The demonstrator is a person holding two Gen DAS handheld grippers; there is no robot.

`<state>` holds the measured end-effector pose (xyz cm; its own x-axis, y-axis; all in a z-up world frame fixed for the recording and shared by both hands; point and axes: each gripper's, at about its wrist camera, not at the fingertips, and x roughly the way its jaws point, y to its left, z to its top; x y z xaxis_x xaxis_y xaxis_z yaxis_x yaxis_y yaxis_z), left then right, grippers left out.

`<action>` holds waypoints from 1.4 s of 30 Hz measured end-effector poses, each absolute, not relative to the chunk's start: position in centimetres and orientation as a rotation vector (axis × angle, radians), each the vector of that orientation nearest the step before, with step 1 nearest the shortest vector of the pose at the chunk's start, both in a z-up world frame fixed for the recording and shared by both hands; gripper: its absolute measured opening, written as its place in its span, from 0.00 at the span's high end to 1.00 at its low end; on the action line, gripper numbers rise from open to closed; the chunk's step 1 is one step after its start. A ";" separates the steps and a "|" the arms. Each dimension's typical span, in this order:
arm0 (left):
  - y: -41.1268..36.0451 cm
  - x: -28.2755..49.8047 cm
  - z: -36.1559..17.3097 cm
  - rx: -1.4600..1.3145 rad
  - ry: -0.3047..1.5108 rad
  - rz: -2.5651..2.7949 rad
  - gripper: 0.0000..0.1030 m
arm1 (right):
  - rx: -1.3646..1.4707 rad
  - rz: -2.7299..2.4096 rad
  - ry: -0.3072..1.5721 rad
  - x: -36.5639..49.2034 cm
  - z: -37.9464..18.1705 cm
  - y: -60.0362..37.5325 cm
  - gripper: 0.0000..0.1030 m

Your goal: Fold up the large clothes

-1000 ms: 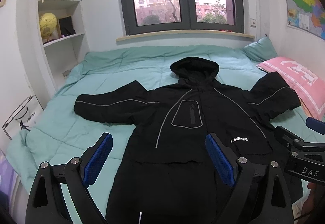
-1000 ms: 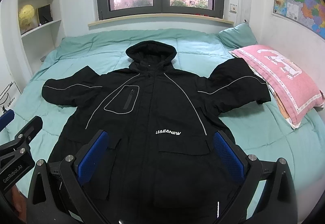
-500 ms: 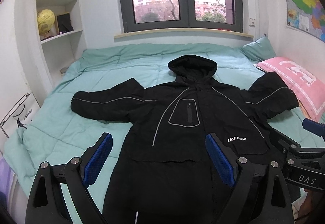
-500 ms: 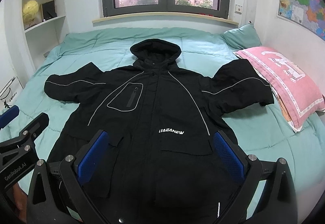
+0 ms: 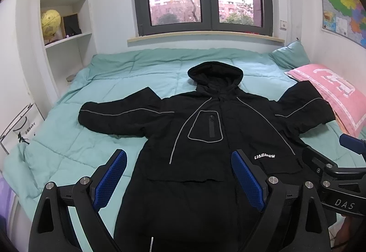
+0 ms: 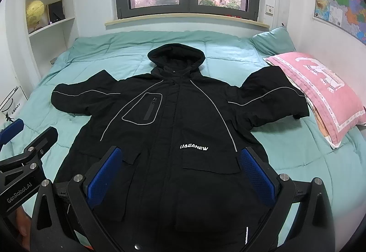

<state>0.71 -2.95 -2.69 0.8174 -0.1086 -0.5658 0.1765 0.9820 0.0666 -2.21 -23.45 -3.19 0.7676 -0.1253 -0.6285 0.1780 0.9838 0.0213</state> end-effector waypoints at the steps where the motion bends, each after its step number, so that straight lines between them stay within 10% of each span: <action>1: -2.9 0.7 -2.6 0.114 0.592 -0.152 0.09 | 0.073 -0.169 0.677 -2.1 -3.2 -23.4 0.00; 42: -5.3 1.8 -3.2 0.106 0.602 -0.219 0.09 | 0.070 -0.210 0.683 -2.3 -3.7 -25.1 0.00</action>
<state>1.75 -5.28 -3.15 0.8020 -0.1736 -0.5715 0.2349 0.9714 0.0346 -2.29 -25.09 -3.72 0.7554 -0.1701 -0.6328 0.2156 0.9765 -0.0050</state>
